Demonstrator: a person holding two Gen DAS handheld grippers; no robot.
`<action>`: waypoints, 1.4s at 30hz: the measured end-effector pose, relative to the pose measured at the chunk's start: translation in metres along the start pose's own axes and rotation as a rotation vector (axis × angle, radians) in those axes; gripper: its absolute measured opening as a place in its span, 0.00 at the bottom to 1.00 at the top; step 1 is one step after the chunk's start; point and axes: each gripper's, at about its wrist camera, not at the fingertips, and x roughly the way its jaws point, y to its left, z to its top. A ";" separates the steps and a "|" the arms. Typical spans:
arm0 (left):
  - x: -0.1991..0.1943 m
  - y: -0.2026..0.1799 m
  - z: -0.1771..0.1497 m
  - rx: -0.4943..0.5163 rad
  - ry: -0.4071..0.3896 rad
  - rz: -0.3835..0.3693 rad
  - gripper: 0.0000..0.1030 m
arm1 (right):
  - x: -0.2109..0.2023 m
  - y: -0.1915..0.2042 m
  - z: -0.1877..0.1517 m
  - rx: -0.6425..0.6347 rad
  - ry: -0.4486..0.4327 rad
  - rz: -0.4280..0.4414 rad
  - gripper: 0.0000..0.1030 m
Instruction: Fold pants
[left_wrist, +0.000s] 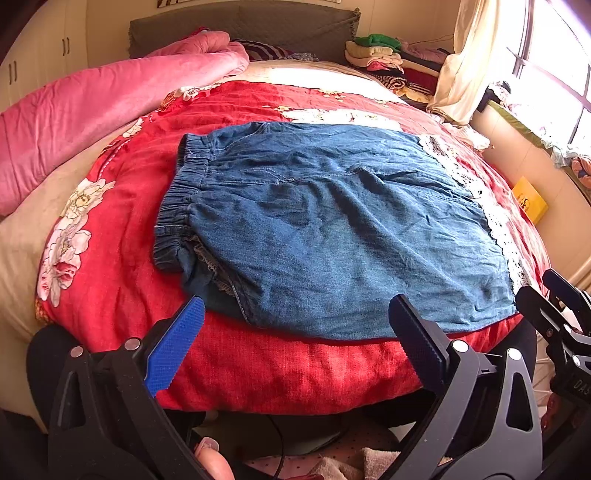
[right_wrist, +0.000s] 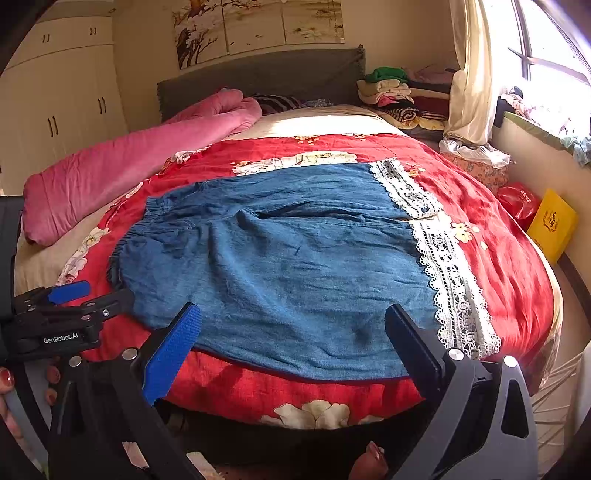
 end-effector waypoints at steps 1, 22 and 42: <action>0.000 0.000 0.000 -0.001 -0.001 0.000 0.91 | 0.000 0.000 0.000 -0.001 0.000 0.001 0.96; 0.007 0.014 0.009 -0.020 0.001 -0.004 0.91 | 0.024 0.000 0.021 -0.013 0.029 0.047 0.96; 0.068 0.103 0.120 -0.053 0.000 0.054 0.91 | 0.141 0.005 0.148 -0.094 0.125 0.183 0.96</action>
